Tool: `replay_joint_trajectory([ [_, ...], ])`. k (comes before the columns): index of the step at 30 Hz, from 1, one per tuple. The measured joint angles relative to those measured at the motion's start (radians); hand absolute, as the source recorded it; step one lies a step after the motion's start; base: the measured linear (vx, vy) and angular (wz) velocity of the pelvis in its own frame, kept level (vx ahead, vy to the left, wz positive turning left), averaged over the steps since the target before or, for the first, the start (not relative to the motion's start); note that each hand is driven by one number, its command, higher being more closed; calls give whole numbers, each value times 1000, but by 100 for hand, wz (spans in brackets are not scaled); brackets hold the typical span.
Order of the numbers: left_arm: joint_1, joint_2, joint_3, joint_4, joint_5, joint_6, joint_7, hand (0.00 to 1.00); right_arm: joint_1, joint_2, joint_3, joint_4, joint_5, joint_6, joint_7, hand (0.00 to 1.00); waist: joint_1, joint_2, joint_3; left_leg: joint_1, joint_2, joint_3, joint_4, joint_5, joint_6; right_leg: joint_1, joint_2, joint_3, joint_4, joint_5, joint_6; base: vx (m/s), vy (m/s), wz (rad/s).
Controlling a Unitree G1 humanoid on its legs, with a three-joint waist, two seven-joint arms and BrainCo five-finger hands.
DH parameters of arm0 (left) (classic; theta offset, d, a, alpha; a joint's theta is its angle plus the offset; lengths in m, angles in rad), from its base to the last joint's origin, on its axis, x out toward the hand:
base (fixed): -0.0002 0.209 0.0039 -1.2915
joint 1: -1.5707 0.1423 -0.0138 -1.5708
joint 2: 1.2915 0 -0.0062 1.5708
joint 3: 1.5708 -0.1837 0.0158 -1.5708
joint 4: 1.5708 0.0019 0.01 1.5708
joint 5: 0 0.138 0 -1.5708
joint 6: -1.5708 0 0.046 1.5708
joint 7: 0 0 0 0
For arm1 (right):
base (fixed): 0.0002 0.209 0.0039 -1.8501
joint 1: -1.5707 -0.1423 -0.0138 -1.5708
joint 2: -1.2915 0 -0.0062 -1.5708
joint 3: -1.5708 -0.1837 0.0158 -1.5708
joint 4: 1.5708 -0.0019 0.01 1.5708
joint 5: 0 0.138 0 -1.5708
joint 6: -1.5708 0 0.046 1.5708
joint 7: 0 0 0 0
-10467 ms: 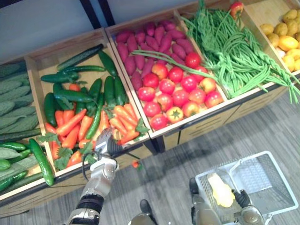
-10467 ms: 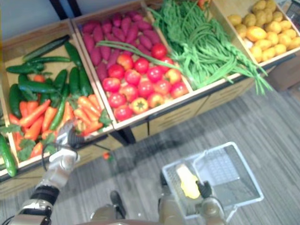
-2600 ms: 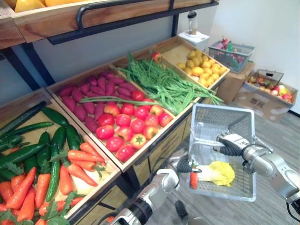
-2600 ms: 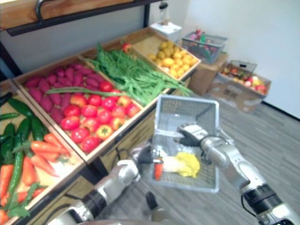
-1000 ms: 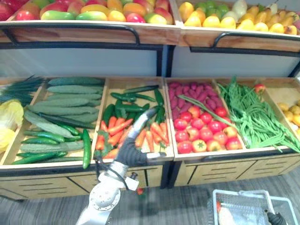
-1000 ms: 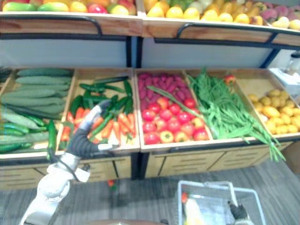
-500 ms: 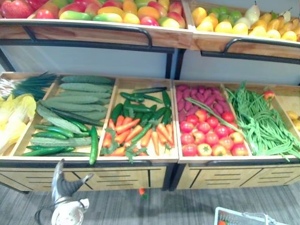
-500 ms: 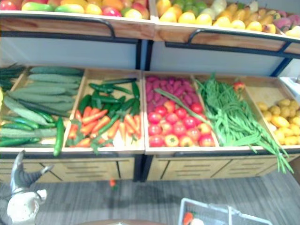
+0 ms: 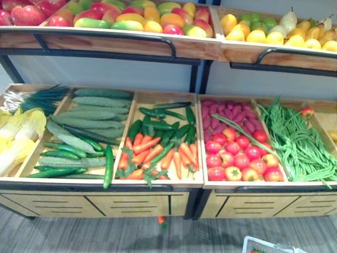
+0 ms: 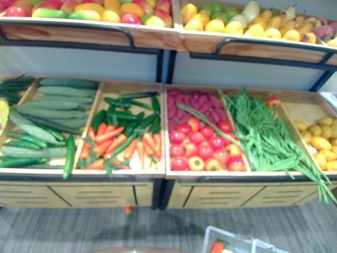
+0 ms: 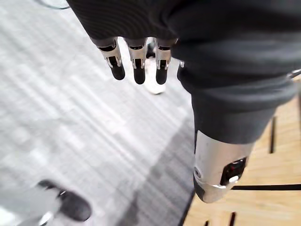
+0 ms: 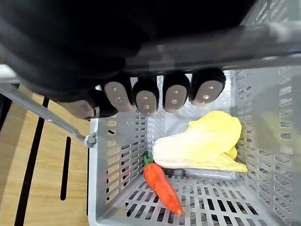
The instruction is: Pick vegetable in the basket
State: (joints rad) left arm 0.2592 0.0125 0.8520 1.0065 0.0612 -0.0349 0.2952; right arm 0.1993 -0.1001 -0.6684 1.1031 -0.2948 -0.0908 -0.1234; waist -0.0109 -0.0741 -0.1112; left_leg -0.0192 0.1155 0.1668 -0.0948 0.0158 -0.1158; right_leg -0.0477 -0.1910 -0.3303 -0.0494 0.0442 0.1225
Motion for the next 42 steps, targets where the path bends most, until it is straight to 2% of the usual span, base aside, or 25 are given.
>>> replay_joint_trajectory([
  [3, -4, -37, -52, 66, -40, 15, -80, 0, -21, 3, 11, 18, 0, 3, 3, 100, -14, 16, 1, 17, 3, 27, 0, -8, -5, 0, 5, 27, -2, 3, 5, 45, -9, -26],
  [6, -12, -48, -135, 68, -35, 11, -111, 0, -20, 0, 52, 34, 0, 3, 3, 100, -15, 26, 8, 40, 10, 58, 1, -20, -10, 2, 14, 58, -2, 5, 7, 37, -10, -31],
  [13, -30, -15, -324, 71, 46, -2, -114, 0, 1, 4, 132, 58, 3, 5, 3, 100, -16, 51, 23, 47, 14, 68, 1, -25, -13, 1, 19, 64, -4, 5, 8, 11, -8, -6],
  [18, -40, 12, -397, 67, 119, -10, -105, 0, -3, 3, 135, 70, 33, 16, 3, 100, -16, 39, 45, 88, 19, 83, 10, -42, -17, 18, 19, 86, 37, -17, 8, 7, 2, -9],
  [20, -46, 30, -439, 67, 136, -9, -106, 0, -7, 4, 135, 69, 38, 13, 5, 100, -19, 26, 82, 93, 25, 104, 125, -114, -12, 5, 1, 122, 144, -70, 7, -5, 29, -33],
  [23, -61, 54, -473, 70, 172, -8, -108, 0, 2, 16, 127, 44, 38, 10, 17, 100, -22, 9, 108, 55, 37, 137, 293, -211, -5, -38, -15, 178, 234, -107, 17, -81, 62, -46],
  [24, -70, 60, -475, 75, 204, -4, -109, 0, 1, 24, 116, 15, 38, 5, 22, 100, -24, 5, 114, 23, 43, 162, 359, -246, 10, -67, -16, 222, 238, -84, 38, -116, 116, -81],
  [25, -71, 60, -478, 72, 217, -3, -108, 0, -3, 26, 117, 3, 38, 2, 22, 100, -24, 5, 120, 11, 51, 187, 386, -263, 12, -85, -7, 247, 243, -68, 40, -125, 138, -127],
  [26, -73, 57, -478, 66, 218, -3, -103, 0, -14, 33, 124, -30, 39, -3, 21, 100, -23, 15, 134, -8, 87, 262, 440, -300, 17, -131, 24, 291, 247, 3, 25, -288, 172, -182],
  [27, -79, 51, -454, 63, 217, -3, -102, 0, -14, 47, 127, -67, 40, -6, 20, 100, -21, 30, 150, -11, 135, 341, 474, -326, 31, -164, 72, 281, 194, 132, 5, -352, 199, -204],
  [28, -77, 49, -444, 64, 216, -2, -103, 0, -14, 54, 128, -77, 40, -9, 22, 100, -20, 42, 154, -2, 152, 382, 466, -327, 40, -159, 93, 271, 125, 227, -6, -378, 191, -221],
  [29, -77, 39, -425, 50, 216, -2, -103, 0, -21, 68, 128, -104, 45, -19, 22, 100, -22, 48, 165, 21, 180, 483, 438, -312, 67, -171, 93, 153, 166, 197, -71, -307, 148, -185],
  [30, -86, 39, -422, 25, 219, -5, -104, 0, -15, 83, 127, -104, 69, -21, 22, 100, -32, 31, 174, 33, 176, 551, 409, -292, 79, -186, 49, -9, 327, 81, -149, -262, 132, -171],
  [31, -87, 39, -423, 16, 219, -8, -104, 0, -11, 86, 129, -102, 73, -21, 22, 100, -36, 28, 176, 42, 175, 589, 394, -278, 78, -182, 24, -85, 401, 31, -159, -223, 122, -153],
  [32, -86, 37, -425, 16, 219, -8, -104, 0, -12, 82, 130, -81, 78, -16, 22, 100, -36, 29, 175, 59, 171, 661, 361, -257, 81, -157, -19, -192, 515, -35, -157, -139, 87, -135],
  [33, -85, 38, -427, 18, 219, -8, -104, 0, -19, 77, 135, -60, 77, -12, 21, 100, -36, 29, 175, 66, 163, 700, 340, -246, 82, -141, -41, -226, 564, -60, -150, -161, 90, -175],
  [34, -87, 44, -442, 22, 218, -7, -105, 0, -31, 69, 139, -25, 76, -2, 22, 100, -37, 25, 175, 76, 145, 763, 308, -225, 92, -113, -84, -247, 637, -99, -130, -119, 46, -149],
  [36, -102, 57, -466, 29, 215, -5, -106, 0, -41, 63, 137, 19, 76, 11, 20, 100, -38, 22, 175, 64, 133, 845, 307, -216, 94, -58, -132, -223, 662, -109, -117, -78, -29, -146],
  [37, -111, 63, -478, 30, 215, -5, -106, 0, -44, 61, 134, 40, 76, 25, 20, 100, -40, 15, 175, 59, 127, 891, 312, -208, 97, -15, -145, -194, 618, -105, -112, -43, -151, -147],
  [38, -120, 69, -487, 30, 215, -5, -107, 0, -42, 63, 134, 50, 76, 36, 20, 100, -41, 5, 173, 57, 129, 922, 314, -194, 104, 20, -126, -173, 510, -132, -58, -89, -340, -154],
  [41, -145, 61, -515, 30, 215, -8, -108, 0, -32, 43, 137, 57, 76, 46, 16, 100, -40, 35, 178, 55, 178, 985, 345, -180, 90, 26, -61, -171, 367, -154, -32, -72, -308, -101],
  [42, -151, 55, -526, 31, 215, -8, -108, 0, -31, 32, 139, 57, 77, 48, 17, 100, -41, 36, 178, 56, 187, 1009, 347, -172, 86, 30, -44, -165, 326, -157, -28, -59, -293, -89],
])
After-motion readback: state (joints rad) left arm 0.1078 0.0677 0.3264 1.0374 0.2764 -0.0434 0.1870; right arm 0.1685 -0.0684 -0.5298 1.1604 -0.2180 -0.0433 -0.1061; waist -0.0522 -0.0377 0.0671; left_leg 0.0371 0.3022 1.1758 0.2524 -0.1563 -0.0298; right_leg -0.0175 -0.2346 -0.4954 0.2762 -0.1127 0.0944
